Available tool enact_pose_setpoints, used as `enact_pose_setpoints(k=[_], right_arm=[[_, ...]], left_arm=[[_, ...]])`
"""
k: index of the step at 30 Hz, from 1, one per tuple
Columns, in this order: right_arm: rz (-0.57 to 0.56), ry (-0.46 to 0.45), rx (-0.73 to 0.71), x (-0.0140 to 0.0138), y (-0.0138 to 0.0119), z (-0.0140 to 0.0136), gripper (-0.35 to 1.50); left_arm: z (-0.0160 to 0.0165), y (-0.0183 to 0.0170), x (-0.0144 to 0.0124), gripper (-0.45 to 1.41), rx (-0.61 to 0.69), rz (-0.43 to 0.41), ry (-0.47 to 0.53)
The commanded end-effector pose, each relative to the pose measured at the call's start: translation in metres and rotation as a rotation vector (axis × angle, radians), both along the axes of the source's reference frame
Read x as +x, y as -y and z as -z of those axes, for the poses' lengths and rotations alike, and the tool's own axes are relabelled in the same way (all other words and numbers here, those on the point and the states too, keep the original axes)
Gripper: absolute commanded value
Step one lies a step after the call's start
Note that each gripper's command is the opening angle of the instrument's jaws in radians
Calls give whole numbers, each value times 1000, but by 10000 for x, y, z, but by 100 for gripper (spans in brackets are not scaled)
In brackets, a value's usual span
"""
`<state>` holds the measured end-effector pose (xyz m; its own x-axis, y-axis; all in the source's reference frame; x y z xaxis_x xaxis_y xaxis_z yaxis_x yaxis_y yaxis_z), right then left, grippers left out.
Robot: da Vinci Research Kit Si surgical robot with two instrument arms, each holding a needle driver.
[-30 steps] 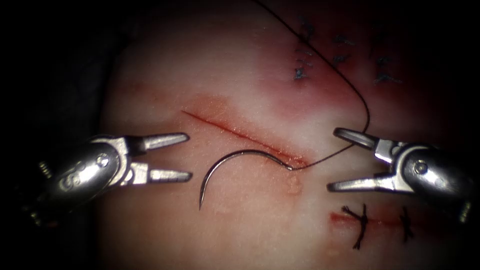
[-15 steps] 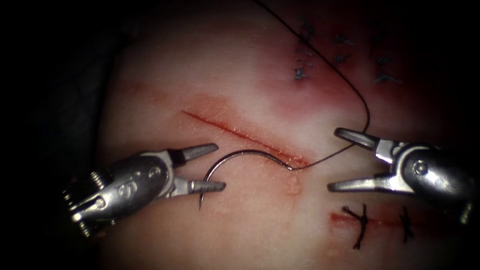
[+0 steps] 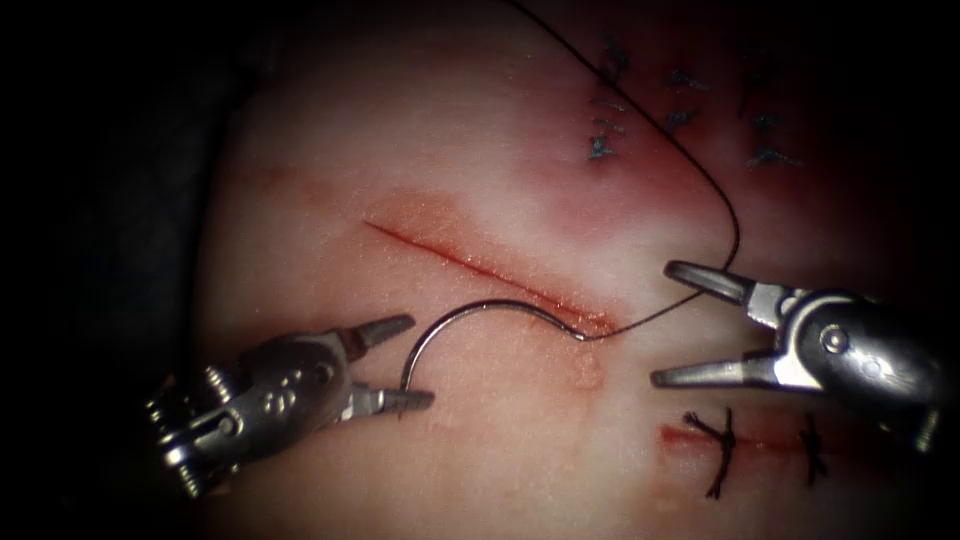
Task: Wound Closure
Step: Pick up the needle using the left gripper.
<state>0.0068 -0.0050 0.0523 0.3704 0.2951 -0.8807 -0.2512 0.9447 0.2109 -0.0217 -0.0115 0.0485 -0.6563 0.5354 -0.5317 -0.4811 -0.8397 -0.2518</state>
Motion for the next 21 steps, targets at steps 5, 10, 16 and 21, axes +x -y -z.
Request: enact_pose_setpoints(k=[5, 10, 16, 21], right_arm=[[3, 1, -1, 7, -3, -4, 86], [5, 2, 0, 7, -2, -3, 86], [3, 5, 0, 7, -1, -3, 86], [2, 8, 0, 8, -1, -2, 86]], left_arm=[[-27, -4, -6, 76, 31, 21, 0], [-46, -2, -5, 76, 59, 28, -18], [-54, 1, -5, 76, 76, 22, -29], [-55, 5, -8, 73, 97, 26, -34]])
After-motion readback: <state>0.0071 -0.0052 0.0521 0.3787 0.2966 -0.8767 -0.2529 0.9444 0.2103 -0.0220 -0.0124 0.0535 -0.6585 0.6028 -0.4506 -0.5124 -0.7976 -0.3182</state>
